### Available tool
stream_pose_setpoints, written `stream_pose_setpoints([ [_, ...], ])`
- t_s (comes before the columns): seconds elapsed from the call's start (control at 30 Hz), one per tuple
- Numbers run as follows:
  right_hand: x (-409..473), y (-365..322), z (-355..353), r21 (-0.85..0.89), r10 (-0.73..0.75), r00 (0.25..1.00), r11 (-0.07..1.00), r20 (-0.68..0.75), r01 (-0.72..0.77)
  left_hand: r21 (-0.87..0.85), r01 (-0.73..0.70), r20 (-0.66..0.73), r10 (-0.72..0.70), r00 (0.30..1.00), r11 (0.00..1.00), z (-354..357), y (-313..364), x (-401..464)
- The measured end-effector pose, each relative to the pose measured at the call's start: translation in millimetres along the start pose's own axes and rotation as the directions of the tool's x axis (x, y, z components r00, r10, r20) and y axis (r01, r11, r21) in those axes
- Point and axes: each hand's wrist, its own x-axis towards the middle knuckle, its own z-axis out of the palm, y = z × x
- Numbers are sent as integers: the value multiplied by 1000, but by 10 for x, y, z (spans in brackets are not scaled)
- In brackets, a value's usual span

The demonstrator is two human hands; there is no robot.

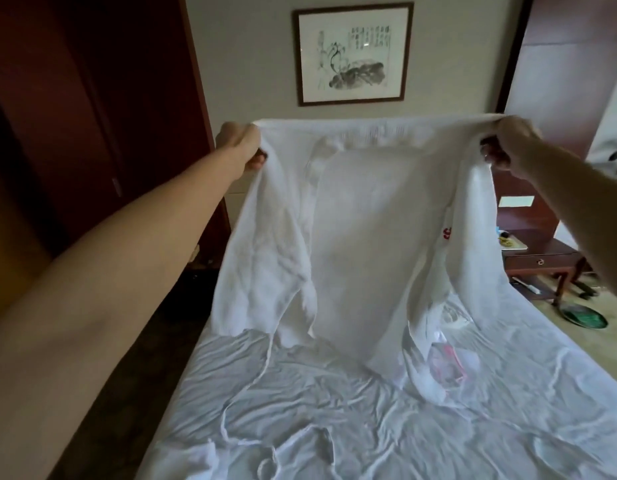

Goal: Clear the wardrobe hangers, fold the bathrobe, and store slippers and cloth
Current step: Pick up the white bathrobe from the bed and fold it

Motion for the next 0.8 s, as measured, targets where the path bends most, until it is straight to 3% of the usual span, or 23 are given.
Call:
stream_pose_setpoints([
  [0.1, -257, -236, -91, 145, -1, 1000, 989, -5, 2, -113, -21, 20, 23, 1000, 993, -266, 237, -200],
  [0.4, -901, -319, -257, 304, -62, 998, 951, -6, 61, -293, -38, -29, 31, 999, 955, -564, 375, -684],
  [0.6, -849, 171, -21, 306, 39, 993, 952, -109, -4, -253, 35, -14, -40, 999, 967, -235, -122, -606],
  [0.8, -464, 1126, 478, 253, 156, 985, 958, -72, -134, -161, 193, 88, -181, 980, 968, 605, -1064, -294],
])
